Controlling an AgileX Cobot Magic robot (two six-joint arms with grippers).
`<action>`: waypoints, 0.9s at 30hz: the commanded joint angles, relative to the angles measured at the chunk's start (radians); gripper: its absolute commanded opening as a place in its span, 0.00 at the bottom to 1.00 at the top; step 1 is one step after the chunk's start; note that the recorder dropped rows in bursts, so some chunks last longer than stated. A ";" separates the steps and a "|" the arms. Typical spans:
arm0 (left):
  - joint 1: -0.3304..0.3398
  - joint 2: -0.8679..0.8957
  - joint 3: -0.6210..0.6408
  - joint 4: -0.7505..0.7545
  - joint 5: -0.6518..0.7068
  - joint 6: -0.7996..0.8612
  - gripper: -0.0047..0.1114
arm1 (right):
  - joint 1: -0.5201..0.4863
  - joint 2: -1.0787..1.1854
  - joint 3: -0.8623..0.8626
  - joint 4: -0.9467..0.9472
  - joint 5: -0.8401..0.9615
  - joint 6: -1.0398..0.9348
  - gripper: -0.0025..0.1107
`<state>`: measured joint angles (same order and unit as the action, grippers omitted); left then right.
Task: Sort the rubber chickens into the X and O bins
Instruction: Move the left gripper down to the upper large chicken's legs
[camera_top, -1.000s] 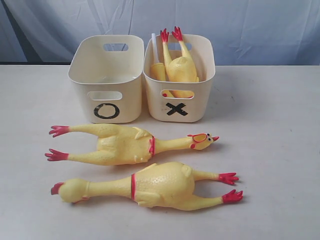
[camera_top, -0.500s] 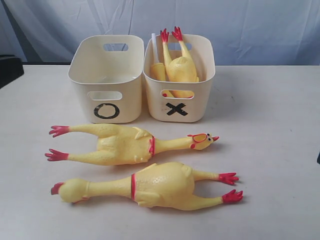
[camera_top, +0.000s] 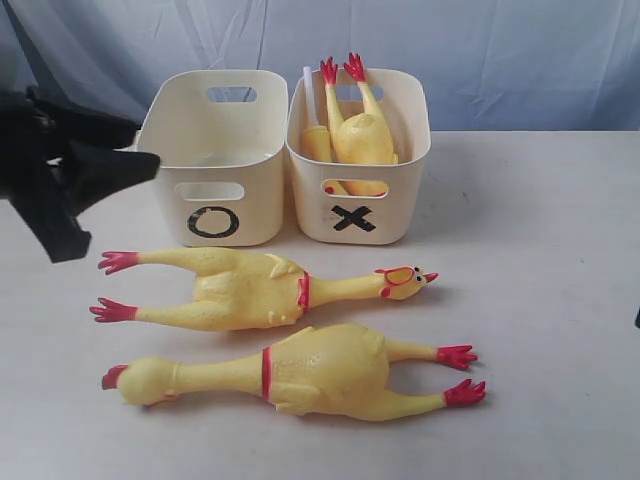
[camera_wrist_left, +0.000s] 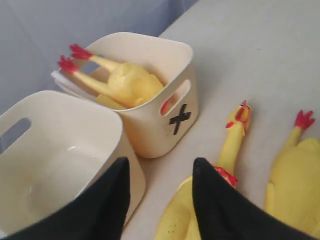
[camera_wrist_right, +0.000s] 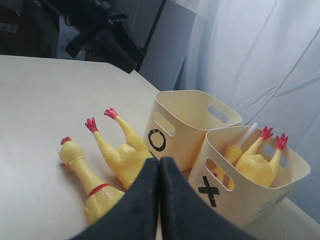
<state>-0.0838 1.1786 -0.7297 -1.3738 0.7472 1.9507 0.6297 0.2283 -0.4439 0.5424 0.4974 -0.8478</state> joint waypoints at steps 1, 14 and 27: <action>-0.142 0.132 -0.040 -0.031 -0.103 0.102 0.45 | -0.002 -0.004 0.005 0.001 0.002 0.012 0.02; -0.384 0.473 -0.229 -0.046 -0.246 0.125 0.52 | -0.002 -0.037 0.005 0.005 0.006 0.015 0.02; -0.386 0.344 -0.229 1.170 -0.270 -0.747 0.52 | -0.002 -0.043 0.005 0.004 0.022 0.015 0.02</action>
<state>-0.4679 1.5389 -0.9557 -0.3539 0.4690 1.3129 0.6297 0.1927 -0.4439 0.5424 0.5152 -0.8341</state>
